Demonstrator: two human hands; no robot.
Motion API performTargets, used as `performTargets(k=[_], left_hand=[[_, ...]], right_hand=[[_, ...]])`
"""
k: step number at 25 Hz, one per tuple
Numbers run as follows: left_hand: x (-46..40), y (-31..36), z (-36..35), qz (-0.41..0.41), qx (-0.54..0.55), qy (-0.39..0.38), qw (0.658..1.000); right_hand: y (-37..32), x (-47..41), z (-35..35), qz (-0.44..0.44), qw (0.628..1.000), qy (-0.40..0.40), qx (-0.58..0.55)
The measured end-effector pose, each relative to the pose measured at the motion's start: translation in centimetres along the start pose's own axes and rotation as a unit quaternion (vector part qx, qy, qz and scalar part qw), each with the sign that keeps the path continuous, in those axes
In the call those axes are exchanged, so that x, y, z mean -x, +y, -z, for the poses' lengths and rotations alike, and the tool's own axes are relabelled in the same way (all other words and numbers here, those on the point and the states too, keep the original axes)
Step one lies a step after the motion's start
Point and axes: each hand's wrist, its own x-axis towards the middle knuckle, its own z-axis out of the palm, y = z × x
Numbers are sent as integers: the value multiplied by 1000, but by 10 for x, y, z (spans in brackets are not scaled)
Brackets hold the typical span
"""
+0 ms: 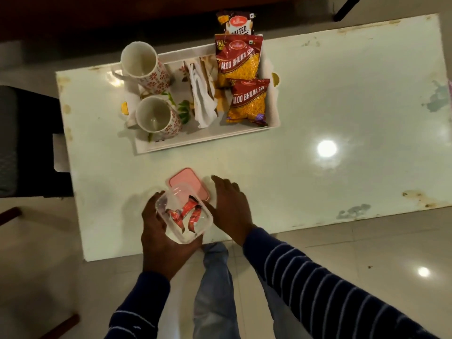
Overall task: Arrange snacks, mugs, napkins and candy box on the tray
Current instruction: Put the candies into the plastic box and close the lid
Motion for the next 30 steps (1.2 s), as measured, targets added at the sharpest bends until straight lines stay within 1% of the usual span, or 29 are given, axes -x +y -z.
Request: performTargets(k=[3, 6, 7, 9, 10, 11, 13, 15, 17, 18, 20, 21, 24, 26, 28, 30], left_hand=[[-3, -21, 22, -2, 15, -6, 1000], [-7, -33, 35, 5, 21, -13, 1000], [-8, -37, 40, 1, 17, -14, 1000], [-11, -43, 44, 1, 34, -22, 999], [-12, -45, 45, 5, 43, -29, 999], [-13, -46, 45, 9, 52, -37, 998], [-15, -42, 41, 11, 53, -51, 997], [-17, -35, 34, 7, 58, -65, 996], [-18, -26, 26, -2, 84, -87, 993], [-19, -18, 22, -5, 91, -92, 992], [-22, -2, 13, -13, 97, -89, 991], [-23, 5, 10, -20, 98, -81, 992], [-24, 19, 6, -53, 85, -58, 993], [-27, 26, 2, -83, 58, -53, 993], [-28, 32, -6, -103, 41, -47, 993], [-30, 38, -14, -107, 45, -41, 992]], right_hand=[[-40, -16, -27, -24, 998, 0, 63], [-55, -27, -42, -64, 994, 24, 90], [-55, -30, -42, -81, 995, 15, 61], [-52, -33, -31, -119, 991, -20, -62], [-50, -32, -23, -131, 985, -31, -106], [-49, -29, -12, -134, 983, -20, -124], [-49, -20, 14, -132, 978, 40, -154], [-57, -4, 42, -86, 976, 86, -179], [-67, 13, 58, -14, 980, 88, -180], [-71, 19, 61, 4, 981, 70, -181], [-77, 26, 60, 9, 983, 19, -180], [-79, 27, 58, 11, 986, 13, -166], [-83, 25, 57, 30, 991, 81, -104], [-86, 24, 57, 22, 990, 116, -73], [-86, 24, 58, 1, 990, 127, -64], [-84, 23, 61, -40, 989, 120, -78]])
